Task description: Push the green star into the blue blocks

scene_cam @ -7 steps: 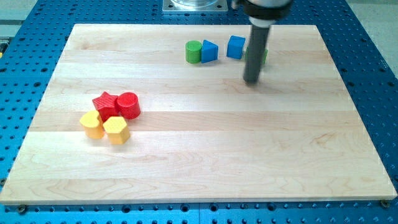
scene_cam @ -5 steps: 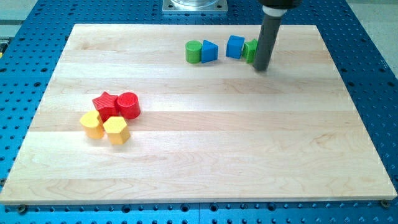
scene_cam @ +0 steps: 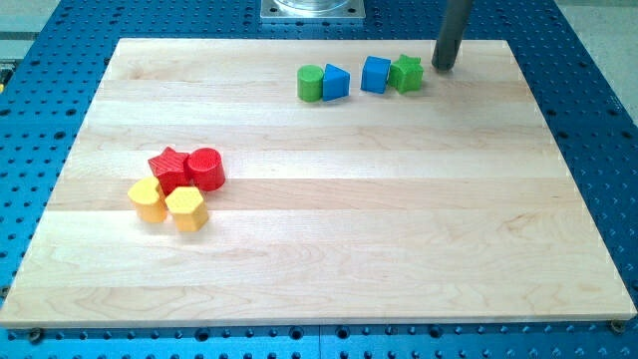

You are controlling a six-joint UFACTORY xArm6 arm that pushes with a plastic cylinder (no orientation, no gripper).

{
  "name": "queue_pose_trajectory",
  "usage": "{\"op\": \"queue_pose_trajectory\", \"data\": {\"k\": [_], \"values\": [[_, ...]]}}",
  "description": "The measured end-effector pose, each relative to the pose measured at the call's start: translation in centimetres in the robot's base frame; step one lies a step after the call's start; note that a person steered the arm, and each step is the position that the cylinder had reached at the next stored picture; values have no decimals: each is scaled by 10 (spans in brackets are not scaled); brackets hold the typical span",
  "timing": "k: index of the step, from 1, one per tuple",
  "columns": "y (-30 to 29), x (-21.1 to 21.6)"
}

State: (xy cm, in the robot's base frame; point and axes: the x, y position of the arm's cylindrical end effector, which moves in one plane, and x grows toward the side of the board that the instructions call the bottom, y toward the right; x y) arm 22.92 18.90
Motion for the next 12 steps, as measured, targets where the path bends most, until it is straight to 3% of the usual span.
{"op": "queue_pose_trajectory", "data": {"k": [1,2,6,10,11,12], "values": [[-12,-7],[-28,11],[-22,35],[-78,51],[-73,51],[-69,3]]}}
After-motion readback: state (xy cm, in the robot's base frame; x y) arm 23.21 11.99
